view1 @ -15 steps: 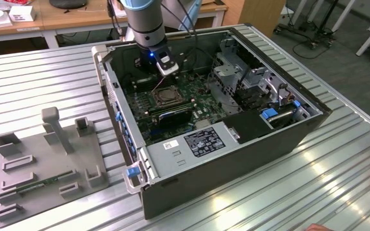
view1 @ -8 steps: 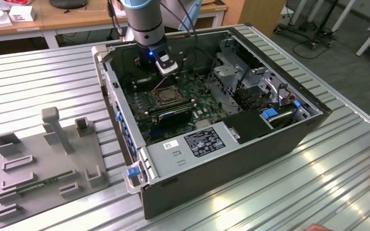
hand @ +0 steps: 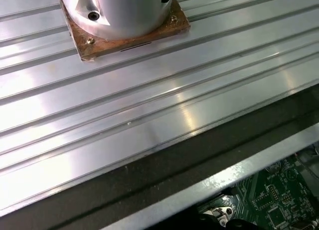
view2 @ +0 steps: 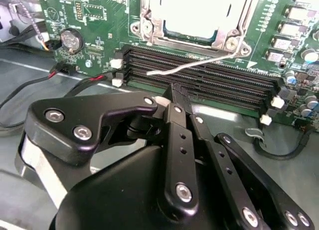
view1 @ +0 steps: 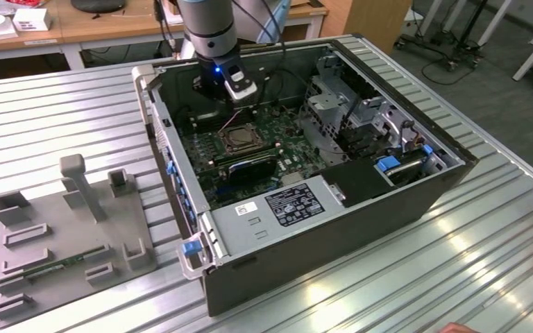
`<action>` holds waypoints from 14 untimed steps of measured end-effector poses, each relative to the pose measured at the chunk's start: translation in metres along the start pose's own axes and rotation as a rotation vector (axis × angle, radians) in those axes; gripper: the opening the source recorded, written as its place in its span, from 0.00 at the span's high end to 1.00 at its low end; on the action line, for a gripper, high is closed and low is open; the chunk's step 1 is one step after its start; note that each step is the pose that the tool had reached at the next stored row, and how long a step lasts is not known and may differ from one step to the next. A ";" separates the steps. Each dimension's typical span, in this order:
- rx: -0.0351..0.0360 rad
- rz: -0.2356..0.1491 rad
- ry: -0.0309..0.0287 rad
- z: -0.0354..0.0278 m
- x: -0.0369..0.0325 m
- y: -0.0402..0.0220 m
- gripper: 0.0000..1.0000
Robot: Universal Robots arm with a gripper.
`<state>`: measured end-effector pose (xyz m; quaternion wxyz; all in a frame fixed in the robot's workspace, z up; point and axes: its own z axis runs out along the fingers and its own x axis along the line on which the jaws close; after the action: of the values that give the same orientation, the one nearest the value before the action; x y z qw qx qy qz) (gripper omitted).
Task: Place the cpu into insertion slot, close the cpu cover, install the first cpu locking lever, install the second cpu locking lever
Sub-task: 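Install the first cpu locking lever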
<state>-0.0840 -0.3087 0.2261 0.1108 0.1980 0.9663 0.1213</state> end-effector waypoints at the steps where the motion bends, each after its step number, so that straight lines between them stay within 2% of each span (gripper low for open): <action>1: -0.0002 0.000 0.0000 -0.0001 -0.0002 -0.0004 0.90; 7: -0.0002 0.000 -0.0002 -0.0022 -0.0047 -0.0101 0.90; 10: -0.0029 0.000 -0.0013 -0.0015 -0.0046 -0.0105 0.90; 14: -0.0098 0.000 -0.0061 0.0010 -0.0035 -0.0117 0.90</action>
<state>-0.0847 -0.3204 0.2225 0.1147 0.1977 0.9654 0.1254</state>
